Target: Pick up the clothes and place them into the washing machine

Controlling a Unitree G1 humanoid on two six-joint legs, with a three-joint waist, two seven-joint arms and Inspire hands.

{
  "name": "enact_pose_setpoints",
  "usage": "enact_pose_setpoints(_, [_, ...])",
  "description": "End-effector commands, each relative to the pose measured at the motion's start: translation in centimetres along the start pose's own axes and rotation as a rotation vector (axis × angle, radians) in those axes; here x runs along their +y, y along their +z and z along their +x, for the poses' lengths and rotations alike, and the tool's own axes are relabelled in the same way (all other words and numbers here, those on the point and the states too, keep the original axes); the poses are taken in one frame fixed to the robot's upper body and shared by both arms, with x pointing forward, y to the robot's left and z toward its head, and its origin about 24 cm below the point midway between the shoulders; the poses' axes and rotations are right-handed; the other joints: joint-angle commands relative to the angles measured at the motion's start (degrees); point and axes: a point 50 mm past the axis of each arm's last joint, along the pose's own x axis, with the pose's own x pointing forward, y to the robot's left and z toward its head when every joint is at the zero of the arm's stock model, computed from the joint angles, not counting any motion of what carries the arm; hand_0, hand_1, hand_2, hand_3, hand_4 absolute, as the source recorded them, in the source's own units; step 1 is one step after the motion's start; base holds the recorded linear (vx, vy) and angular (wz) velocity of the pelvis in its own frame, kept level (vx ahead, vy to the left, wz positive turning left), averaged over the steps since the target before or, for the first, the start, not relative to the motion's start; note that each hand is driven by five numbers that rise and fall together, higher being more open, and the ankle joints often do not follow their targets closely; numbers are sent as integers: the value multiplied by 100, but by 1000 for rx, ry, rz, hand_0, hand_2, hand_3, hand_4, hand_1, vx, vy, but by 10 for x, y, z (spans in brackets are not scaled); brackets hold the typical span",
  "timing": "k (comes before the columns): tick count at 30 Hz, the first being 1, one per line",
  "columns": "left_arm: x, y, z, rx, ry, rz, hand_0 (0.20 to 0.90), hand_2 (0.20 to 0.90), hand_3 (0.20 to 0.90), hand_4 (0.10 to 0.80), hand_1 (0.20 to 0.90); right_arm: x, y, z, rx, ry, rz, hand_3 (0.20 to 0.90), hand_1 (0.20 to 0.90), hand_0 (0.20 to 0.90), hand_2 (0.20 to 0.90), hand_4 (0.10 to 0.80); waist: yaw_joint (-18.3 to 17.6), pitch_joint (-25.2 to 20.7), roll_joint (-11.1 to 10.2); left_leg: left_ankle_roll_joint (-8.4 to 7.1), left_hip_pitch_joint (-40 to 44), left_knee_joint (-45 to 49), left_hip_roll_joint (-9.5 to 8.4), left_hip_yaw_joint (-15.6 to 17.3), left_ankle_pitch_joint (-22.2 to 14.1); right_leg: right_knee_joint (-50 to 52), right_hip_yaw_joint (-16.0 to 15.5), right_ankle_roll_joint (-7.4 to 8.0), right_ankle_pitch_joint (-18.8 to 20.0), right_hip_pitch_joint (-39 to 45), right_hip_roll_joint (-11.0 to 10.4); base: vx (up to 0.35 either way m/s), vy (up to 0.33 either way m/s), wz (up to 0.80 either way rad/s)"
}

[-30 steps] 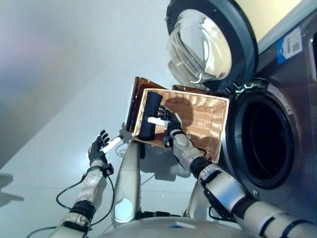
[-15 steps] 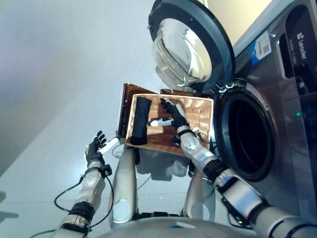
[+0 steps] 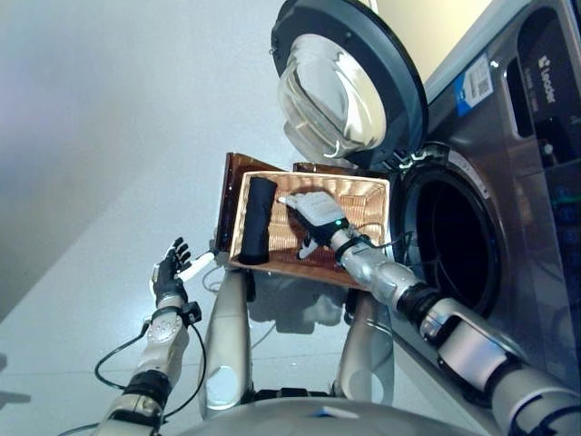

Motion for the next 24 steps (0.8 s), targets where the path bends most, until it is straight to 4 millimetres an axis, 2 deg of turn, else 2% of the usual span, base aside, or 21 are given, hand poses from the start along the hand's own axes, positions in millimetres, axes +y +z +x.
enact_pose_setpoints(1, [16, 24, 5, -141, 25, 21, 900, 900, 900, 800, 900, -51, 10, 26, -88, -184, -143, 900, 900, 900, 900, 800, 163, 24, -18, -320, -175, 764, 214, -291, -632, -1361, 298, 65, 1795, -112, -369, 0, 0, 0])
enact_pose_setpoints(2, [13, 29, 4, -165, 7, 13, 900, 900, 900, 800, 900, -52, 13, 28, -121, -178, -240, 900, 900, 900, 900, 800, 198, 38, -5, -321, -185, 775, 207, -299, -640, -1341, 292, 62, 1782, -113, -370, 0, 0, 0])
enact_pose_setpoints(3, [13, 29, 4, -165, 7, 13, 900, 900, 900, 800, 900, -52, 13, 28, -122, -178, -241, 900, 900, 900, 900, 800, 194, 39, -3, -321, -186, 777, 207, -301, -641, -1339, 291, 62, 1781, -112, -370, 0, 0, 0])
enact_pose_setpoints(9, [11, 33, 5, -181, -20, 21, 900, 900, 900, 800, 900, -42, 10, 33, -168, -104, -550, 900, 900, 900, 900, 800, 342, 52, 41, -322, -262, 836, 161, -361, -650, -1231, 250, 52, 1712, -136, -395, -2, -3, 1])
enact_pose_setpoints(11, [10, 33, 6, -179, -29, 24, 900, 900, 900, 800, 900, -39, 9, 36, -160, -81, -599, 900, 900, 900, 900, 800, 405, 70, 50, -320, -311, 899, 128, -409, -659, -1165, 250, 41, 1689, -164, -401, 0, 0, 0])
enact_pose_setpoints(16, [10, 31, 5, -170, -31, 26, 900, 900, 900, 800, 900, -40, 8, 39, -141, -95, -626, 900, 900, 900, 900, 800, 470, 87, 59, -315, -356, 933, 105, -446, -657, -1114, 231, 36, 1664, -175, -408, -2, -5, 2])
enact_pose_setpoints(24, [14, 36, 5, -193, -21, 33, 900, 900, 900, 800, 900, -57, 5, 45, -121, -171, -684, 900, 900, 900, 900, 800, 624, 118, 58, -305, -456, 960, 45, -545, -631, -982, 186, 16, 1600, -217, -424, 6, -4, 13])
